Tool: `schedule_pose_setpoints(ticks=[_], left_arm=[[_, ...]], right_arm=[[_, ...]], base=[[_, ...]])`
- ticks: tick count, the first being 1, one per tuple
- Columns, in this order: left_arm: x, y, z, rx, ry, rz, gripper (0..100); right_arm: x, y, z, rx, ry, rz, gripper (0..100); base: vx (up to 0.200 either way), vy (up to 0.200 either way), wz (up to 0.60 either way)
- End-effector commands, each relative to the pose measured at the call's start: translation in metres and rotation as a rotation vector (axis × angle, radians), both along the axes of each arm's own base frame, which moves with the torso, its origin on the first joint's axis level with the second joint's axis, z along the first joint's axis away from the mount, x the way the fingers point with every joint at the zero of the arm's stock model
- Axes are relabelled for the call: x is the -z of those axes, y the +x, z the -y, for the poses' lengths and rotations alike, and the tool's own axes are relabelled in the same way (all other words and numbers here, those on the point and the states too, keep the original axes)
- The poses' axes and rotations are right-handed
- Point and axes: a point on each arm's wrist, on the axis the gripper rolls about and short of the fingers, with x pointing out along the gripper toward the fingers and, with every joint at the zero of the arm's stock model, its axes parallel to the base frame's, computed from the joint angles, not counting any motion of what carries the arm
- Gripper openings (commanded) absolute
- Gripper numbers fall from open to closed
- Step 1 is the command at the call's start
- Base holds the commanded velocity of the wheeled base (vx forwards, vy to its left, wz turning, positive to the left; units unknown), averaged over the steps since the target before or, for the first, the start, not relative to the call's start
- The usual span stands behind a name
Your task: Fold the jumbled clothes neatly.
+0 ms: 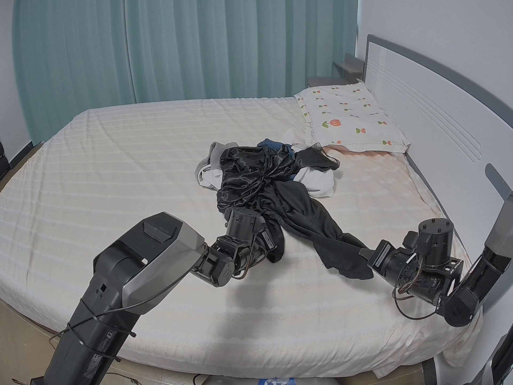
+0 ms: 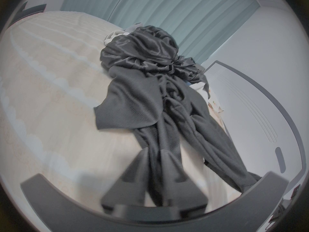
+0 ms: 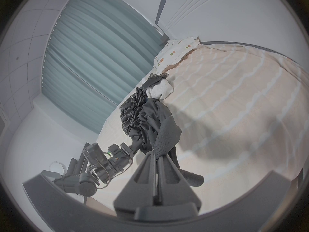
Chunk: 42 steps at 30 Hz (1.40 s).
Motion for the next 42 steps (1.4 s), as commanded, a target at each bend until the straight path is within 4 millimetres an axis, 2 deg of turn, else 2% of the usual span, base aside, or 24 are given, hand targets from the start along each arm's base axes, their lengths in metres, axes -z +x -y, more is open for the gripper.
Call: schedule_pose_setpoints(ticks=[1, 3, 4, 9, 11, 12, 13, 19, 22, 26, 29, 32, 42], left_arm=[[-0.026, -0.008, -0.014, -0.032, -0.022, -0.01, 0], [-0.03, -0.01, -0.016, -0.033, -0.027, -0.012, 0], [-0.047, -0.022, -0.022, -0.035, -0.041, -0.019, 0], [-0.104, -0.054, -0.042, -0.012, -0.081, 0.002, 0], [-0.125, -0.069, -0.05, -0.001, -0.102, 0.011, 0], [-0.125, -0.069, -0.05, -0.001, -0.102, 0.011, 0], [-0.155, -0.091, -0.062, 0.009, -0.13, 0.041, 0], [-0.207, -0.133, -0.09, -0.001, -0.174, 0.129, 0], [-0.228, -0.155, -0.103, -0.007, -0.195, 0.174, 0], [-0.238, -0.179, -0.116, -0.002, -0.208, 0.192, 0], [-0.225, -0.189, -0.121, -0.007, -0.182, 0.148, 0], [-0.214, -0.192, -0.123, -0.014, -0.168, 0.109, 0], [-0.195, -0.203, -0.128, -0.04, -0.182, 0.023, 0]], right_arm=[[-0.001, 0.0, -0.001, -0.003, 0.017, -0.001, 0], [-0.001, 0.0, -0.001, -0.003, 0.018, 0.0, 0], [-0.004, 0.001, -0.002, -0.005, 0.024, 0.014, 0], [-0.025, -0.002, -0.006, -0.027, 0.074, 0.141, 0], [-0.037, -0.003, -0.005, -0.032, 0.085, 0.192, 0], [-0.037, -0.003, -0.005, -0.032, 0.085, 0.192, 0], [-0.056, -0.002, -0.006, -0.053, 0.092, 0.27, 0], [-0.098, 0.003, -0.009, -0.094, 0.062, 0.466, 0], [-0.11, 0.004, -0.011, -0.117, 0.072, 0.513, 0], [-0.099, 0.004, -0.011, -0.148, 0.06, 0.472, 0], [-0.073, 0.003, -0.011, -0.157, 0.031, 0.387, 0], [-0.063, -0.001, -0.009, -0.16, 0.021, 0.344, 0], [-0.064, -0.005, -0.007, -0.159, 0.021, 0.341, 0]], base=[[0.0, 0.0, 0.0], [0.0, 0.0, 0.0], [0.0, 0.0, 0.0], [0.0, 0.0, 0.0], [0.0, 0.0, 0.0], [0.0, 0.0, 0.0], [0.0, 0.0, 0.0], [0.0, 0.0, 0.0], [0.0, 0.0, 0.0], [0.0, 0.0, 0.0], [0.0, 0.0, 0.0], [0.0, 0.0, 0.0], [-0.16, 0.0, 0.0]])
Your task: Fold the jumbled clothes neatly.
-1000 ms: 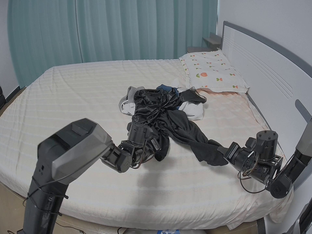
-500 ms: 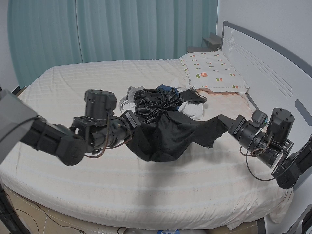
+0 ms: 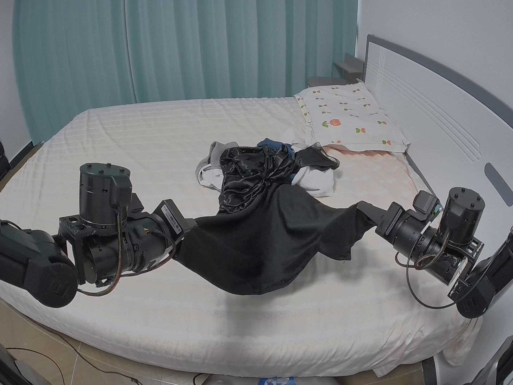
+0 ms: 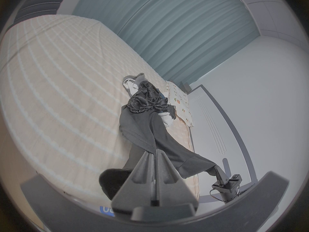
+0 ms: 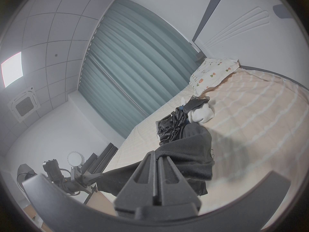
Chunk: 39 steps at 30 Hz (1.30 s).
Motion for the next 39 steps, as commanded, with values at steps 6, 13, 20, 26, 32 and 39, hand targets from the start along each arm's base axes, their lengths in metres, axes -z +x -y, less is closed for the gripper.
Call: schedule_pose_setpoints(ticks=[6, 13, 20, 26, 32, 39], left_arm=[[0.002, -0.005, -0.003, -0.008, 0.0, -0.009, 0], [0.002, -0.004, -0.004, -0.022, 0.005, -0.01, 0], [-0.001, 0.002, -0.014, -0.078, -0.036, -0.012, 0], [-0.004, 0.004, -0.022, -0.107, -0.044, -0.003, 0], [-0.009, 0.0, -0.026, -0.117, -0.053, 0.011, 0], [-0.014, -0.001, -0.03, -0.127, -0.063, 0.027, 0]], right_arm=[[-0.003, 0.0, -0.001, -0.004, 0.006, 0.013, 0], [-0.006, -0.001, -0.005, -0.016, 0.012, 0.028, 0], [-0.011, 0.003, -0.007, -0.014, 0.023, 0.05, 0], [-0.014, 0.005, -0.008, -0.015, 0.028, 0.064, 0], [-0.016, 0.007, -0.015, -0.021, 0.029, 0.074, 0], [-0.021, 0.009, -0.022, -0.01, 0.032, 0.093, 0]], base=[[-0.133, 0.0, 0.0], [0.0, 0.0, 0.0], [0.0, 0.114, 0.0], [0.0, 0.2, 0.0], [0.0, 0.2, 0.0], [0.0, 0.2, 0.0]])
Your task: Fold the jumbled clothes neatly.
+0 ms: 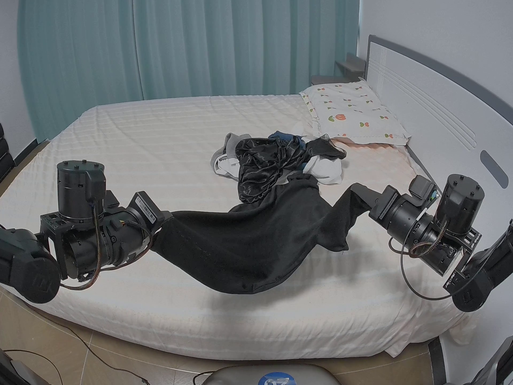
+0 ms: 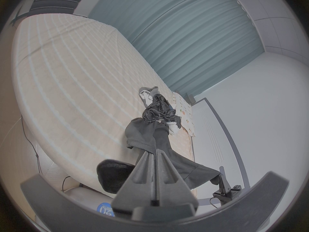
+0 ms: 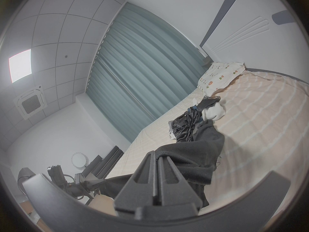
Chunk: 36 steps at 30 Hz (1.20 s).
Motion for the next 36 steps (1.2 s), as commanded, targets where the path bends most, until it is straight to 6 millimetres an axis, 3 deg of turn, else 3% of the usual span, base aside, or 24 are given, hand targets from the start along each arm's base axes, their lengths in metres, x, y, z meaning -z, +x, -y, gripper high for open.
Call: schedule_pose_setpoints(ticks=[1, 10, 23, 36], left_arm=[[-0.003, -0.001, -0.002, -0.006, -0.006, 0.011, 0], [-0.004, -0.002, -0.003, -0.01, -0.006, 0.013, 0], [-0.011, -0.004, -0.019, -0.06, -0.015, 0.033, 0], [-0.012, -0.018, -0.029, -0.073, -0.021, 0.038, 0]], right_arm=[[0.0, 0.0, -0.006, -0.017, 0.0, 0.002, 0], [0.011, 0.006, -0.024, -0.032, -0.038, -0.004, 0], [-0.011, 0.014, -0.028, -0.01, -0.016, 0.094, 0], [-0.012, 0.012, -0.03, -0.018, -0.008, 0.112, 0]], base=[[0.0, 0.2, 0.0], [0.0, 0.2, 0.0], [0.0, 0.2, 0.0], [0.0, 0.2, 0.0]])
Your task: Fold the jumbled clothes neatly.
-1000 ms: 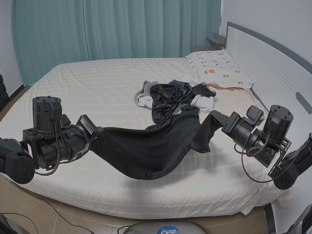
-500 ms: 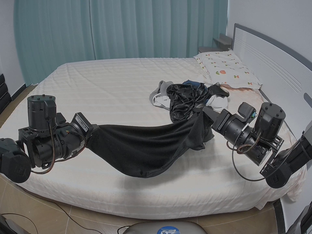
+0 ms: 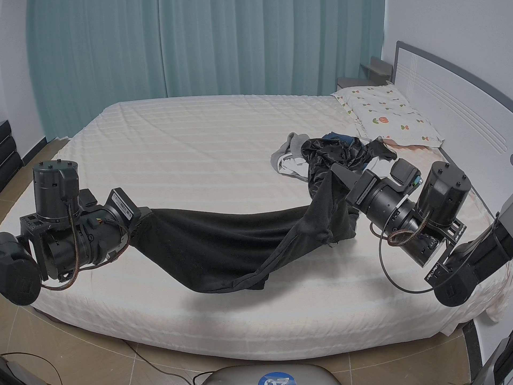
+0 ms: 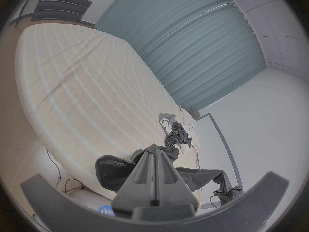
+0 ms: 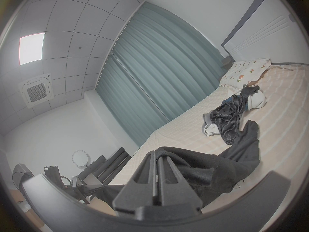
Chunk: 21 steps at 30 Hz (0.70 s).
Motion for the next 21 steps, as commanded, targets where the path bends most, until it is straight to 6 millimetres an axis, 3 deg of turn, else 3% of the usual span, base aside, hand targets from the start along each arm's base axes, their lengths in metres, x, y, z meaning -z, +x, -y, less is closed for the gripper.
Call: schedule_pose_setpoints(ticks=[1, 21], left_arm=[[-0.004, -0.004, -0.004, -0.009, -0.007, 0.016, 0], [-0.008, -0.014, -0.015, -0.04, -0.012, 0.032, 0]], right_arm=[[0.003, -0.001, -0.001, -0.005, -0.006, -0.01, 0], [-0.001, -0.004, -0.007, -0.026, 0.006, 0.012, 0]], base=[[0.0, 0.2, 0.0], [0.0, 0.2, 0.0]])
